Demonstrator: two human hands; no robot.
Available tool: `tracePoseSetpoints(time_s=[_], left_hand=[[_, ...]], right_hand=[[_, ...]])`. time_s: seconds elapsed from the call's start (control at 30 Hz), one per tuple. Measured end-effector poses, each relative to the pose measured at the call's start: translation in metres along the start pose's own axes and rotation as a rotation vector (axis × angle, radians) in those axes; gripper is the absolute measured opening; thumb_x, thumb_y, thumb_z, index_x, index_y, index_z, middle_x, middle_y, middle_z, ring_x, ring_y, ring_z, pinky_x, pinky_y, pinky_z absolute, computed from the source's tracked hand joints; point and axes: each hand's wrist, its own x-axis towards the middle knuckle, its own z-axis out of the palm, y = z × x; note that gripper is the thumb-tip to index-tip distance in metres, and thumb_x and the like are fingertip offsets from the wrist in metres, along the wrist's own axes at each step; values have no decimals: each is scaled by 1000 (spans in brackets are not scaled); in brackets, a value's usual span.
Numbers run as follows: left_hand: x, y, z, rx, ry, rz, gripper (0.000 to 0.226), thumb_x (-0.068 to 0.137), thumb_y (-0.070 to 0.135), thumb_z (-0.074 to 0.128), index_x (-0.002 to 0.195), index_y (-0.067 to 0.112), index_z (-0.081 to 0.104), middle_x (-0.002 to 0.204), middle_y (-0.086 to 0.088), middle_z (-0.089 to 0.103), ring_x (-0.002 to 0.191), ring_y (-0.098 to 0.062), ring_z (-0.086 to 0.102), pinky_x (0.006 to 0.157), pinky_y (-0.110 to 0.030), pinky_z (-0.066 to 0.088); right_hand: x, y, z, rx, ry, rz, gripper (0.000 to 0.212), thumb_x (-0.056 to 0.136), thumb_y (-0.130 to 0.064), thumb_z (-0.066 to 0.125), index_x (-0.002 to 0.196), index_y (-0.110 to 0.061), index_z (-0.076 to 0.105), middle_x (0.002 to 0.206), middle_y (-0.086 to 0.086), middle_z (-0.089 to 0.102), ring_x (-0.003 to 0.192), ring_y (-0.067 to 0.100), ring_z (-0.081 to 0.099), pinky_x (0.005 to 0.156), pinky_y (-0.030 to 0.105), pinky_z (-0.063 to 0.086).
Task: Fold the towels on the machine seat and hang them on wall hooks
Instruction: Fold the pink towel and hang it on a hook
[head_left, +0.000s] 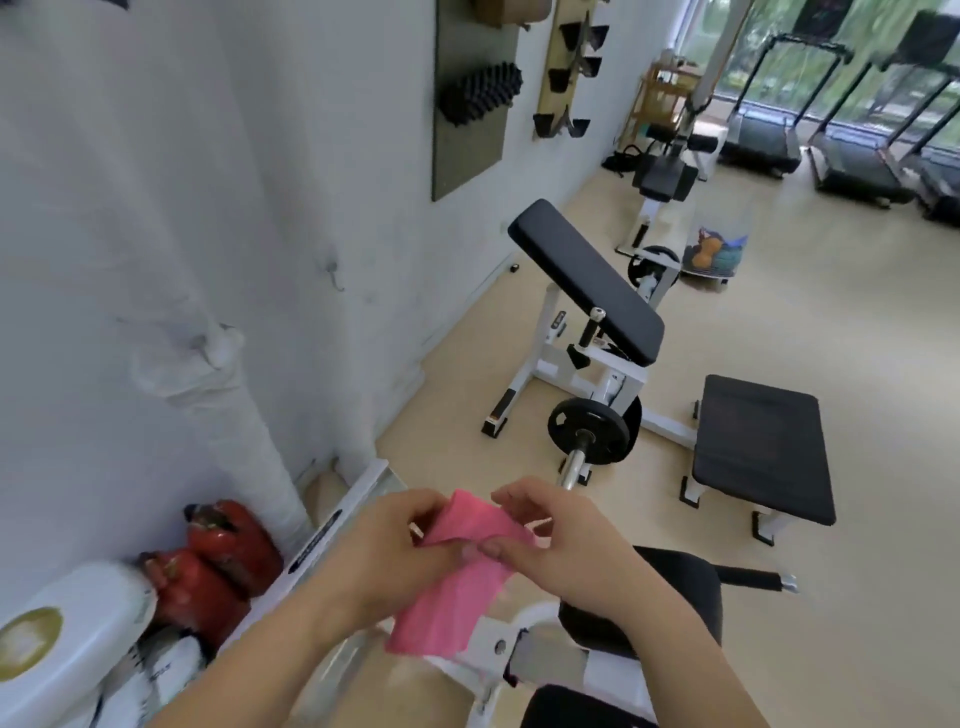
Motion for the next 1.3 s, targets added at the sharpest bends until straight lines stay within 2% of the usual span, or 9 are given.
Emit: tracePoseSetpoints(time_s=[0.1, 0.2, 0.3, 0.5, 0.7, 0.8, 1.07, 1.2, 1.3], left_hand=[[-1, 1, -60, -249, 64, -6, 21, 84, 17, 84, 103, 23, 78, 103, -1, 79, 97, -19, 76, 87, -38, 62], [-3, 8, -119, -484, 103, -12, 28, 84, 16, 81, 111, 16, 76, 110, -11, 78, 105, -30, 74, 94, -45, 58], [0, 19, -177, -523, 177, 17, 25, 86, 17, 78, 111, 17, 76, 108, -13, 79, 101, -31, 76, 89, -44, 59], [19, 41, -280, -354, 148, 45, 13, 91, 17, 72, 104, 17, 75, 82, -24, 75, 70, -31, 69, 72, -45, 54], [50, 74, -326, -321, 222, 144, 16, 98, 15, 66, 114, 14, 67, 91, -15, 79, 81, -28, 76, 72, -36, 61], [70, 96, -340, -275, 282, 189, 15, 97, 14, 67, 112, 17, 65, 98, -9, 80, 94, -32, 77, 84, -44, 62], [129, 186, -351, -153, 426, 201, 20, 96, 12, 65, 112, 23, 58, 80, -23, 75, 67, -32, 75, 61, -42, 65], [163, 235, -357, -300, 525, 198, 26, 95, 5, 66, 113, 23, 61, 78, -23, 76, 68, -37, 76, 59, -44, 64], [185, 276, -363, -375, 567, 268, 26, 96, 4, 64, 113, 23, 64, 84, -20, 77, 67, -29, 76, 60, -40, 64]], right_hand=[[42, -36, 4, -27, -76, -70, 47, 83, -50, 77, 126, -39, 62, 119, -21, 65, 112, -3, 59, 99, 22, 47], [82, -80, 4, 108, -84, -107, 35, 79, -48, 81, 110, -36, 69, 106, -13, 72, 99, 7, 68, 93, 31, 55], [120, -126, 2, 385, -54, -110, 29, 75, -34, 89, 90, -19, 69, 88, -2, 71, 84, 15, 67, 79, 36, 53], [185, -211, 1, 570, -3, -145, 34, 83, -29, 78, 103, -6, 64, 81, 3, 74, 69, 13, 69, 57, 25, 52], [252, -259, -11, 445, 43, -198, 17, 99, -44, 61, 102, -29, 68, 98, 7, 75, 84, 15, 69, 75, 34, 56], [283, -277, -32, 421, 19, -230, 19, 101, -47, 56, 101, -32, 68, 96, 1, 73, 84, 13, 66, 78, 36, 54], [355, -314, -132, 316, -77, -336, 35, 97, -58, 55, 106, -26, 66, 99, 16, 73, 84, 29, 72, 67, 38, 52], [391, -322, -189, 333, -282, -422, 31, 94, -36, 72, 123, -29, 62, 119, 11, 73, 112, 35, 70, 90, 52, 58], [415, -333, -232, 387, -308, -511, 35, 93, -27, 75, 126, -29, 62, 126, 22, 67, 113, 44, 67, 93, 58, 52]])
